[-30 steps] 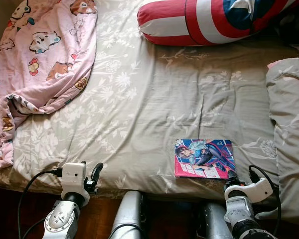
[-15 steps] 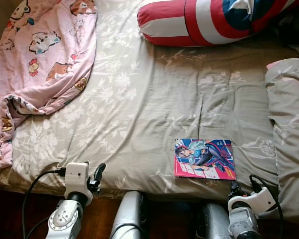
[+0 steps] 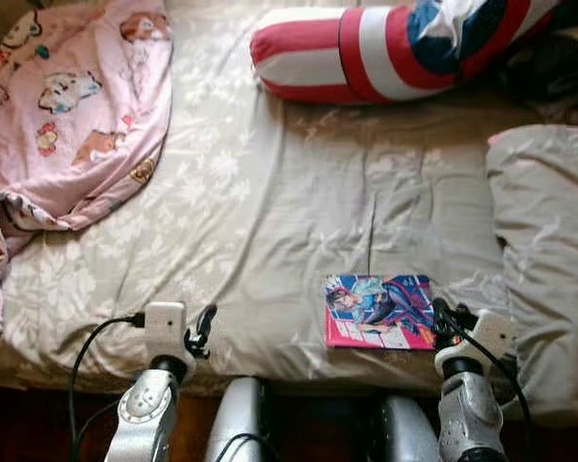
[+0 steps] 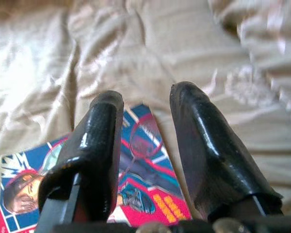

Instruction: Clean up the room

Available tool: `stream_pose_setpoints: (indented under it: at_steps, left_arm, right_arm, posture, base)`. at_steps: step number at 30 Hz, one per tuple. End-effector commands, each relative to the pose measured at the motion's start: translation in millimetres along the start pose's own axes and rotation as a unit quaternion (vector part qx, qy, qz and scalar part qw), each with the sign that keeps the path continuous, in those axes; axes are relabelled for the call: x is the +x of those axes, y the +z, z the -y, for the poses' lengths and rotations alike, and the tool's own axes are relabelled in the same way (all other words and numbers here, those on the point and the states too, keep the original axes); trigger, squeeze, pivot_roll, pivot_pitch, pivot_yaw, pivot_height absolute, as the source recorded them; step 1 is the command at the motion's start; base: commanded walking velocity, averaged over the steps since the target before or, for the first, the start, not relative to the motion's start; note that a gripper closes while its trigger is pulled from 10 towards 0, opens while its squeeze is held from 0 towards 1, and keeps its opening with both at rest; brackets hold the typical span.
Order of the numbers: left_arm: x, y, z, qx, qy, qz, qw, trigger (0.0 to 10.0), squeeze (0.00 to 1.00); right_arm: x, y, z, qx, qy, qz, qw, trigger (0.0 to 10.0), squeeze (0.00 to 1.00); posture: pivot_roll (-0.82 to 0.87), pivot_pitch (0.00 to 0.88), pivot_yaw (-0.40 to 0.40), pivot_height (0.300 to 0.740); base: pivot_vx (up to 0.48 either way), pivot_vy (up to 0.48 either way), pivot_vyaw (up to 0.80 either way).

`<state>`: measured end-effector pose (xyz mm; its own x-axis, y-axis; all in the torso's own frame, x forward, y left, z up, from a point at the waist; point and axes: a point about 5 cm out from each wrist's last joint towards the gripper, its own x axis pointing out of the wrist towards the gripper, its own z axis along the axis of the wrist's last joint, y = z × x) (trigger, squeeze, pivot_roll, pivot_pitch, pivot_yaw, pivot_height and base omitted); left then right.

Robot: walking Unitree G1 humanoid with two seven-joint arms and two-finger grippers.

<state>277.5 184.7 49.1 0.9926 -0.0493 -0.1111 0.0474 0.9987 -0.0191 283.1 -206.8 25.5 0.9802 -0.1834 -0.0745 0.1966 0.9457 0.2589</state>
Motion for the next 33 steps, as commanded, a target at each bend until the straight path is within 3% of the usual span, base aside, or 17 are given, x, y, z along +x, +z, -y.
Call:
stream_pose_setpoints:
  at_steps: [1, 3, 10, 16, 22, 33]
  left_arm:
    - [-3.6, -11, -6.6, -0.006, 0.020, -0.019, 1.000, 10.0, 0.00]
    - [1.8, -12, -3.8, -0.013, 0.023, -0.019, 0.999, 10.0, 0.00]
    - [9.9, -16, -4.0, -0.020, 0.031, -0.025, 0.999, 10.0, 0.00]
    - [7.9, -34, -7.2, -0.024, 0.036, -0.069, 0.997, 10.0, 0.00]
    - [2.7, -50, -9.8, -0.018, 0.033, -0.115, 0.993, 10.0, 0.00]
    - [-19.1, -86, -8.8, -0.031, 0.032, -0.224, 0.974, 10.0, 0.00]
  right_arm:
    - [-6.1, -7, 2.4, -0.010, 0.004, -0.017, 1.000, 10.0, 0.00]
    - [-4.5, -8, 6.2, -0.030, -0.003, -0.030, 0.999, 10.0, 0.00]
    - [1.1, -9, 2.1, -0.033, 0.006, -0.051, 0.998, 10.0, 0.00]
    - [-1.9, -25, 4.8, -0.049, -0.003, -0.125, 0.991, 10.0, 0.00]
    - [-12.0, -40, 9.7, -0.050, -0.008, -0.172, 0.984, 10.0, 0.00]
    - [-46.5, -73, 26.6, -0.064, -0.016, -0.271, 0.960, 10.0, 0.00]
  posture:
    - [0.04, 0.178, 0.055, 0.657]
    - [0.04, 0.158, 0.045, 0.657]
    - [0.03, 0.117, 0.028, 0.667]
    - [0.03, 0.075, 0.024, 0.702]
    - [0.03, 0.051, 0.024, 0.740]
    - [0.01, 0.000, 0.021, 0.740]
  base:
    - [0.000, 0.000, 0.00]
    - [0.000, 0.000, 0.00]
    - [0.000, 0.000, 0.00]
    - [0.000, 0.000, 0.00]
    - [0.000, 0.000, 0.00]
    - [0.000, 0.000, 0.00]
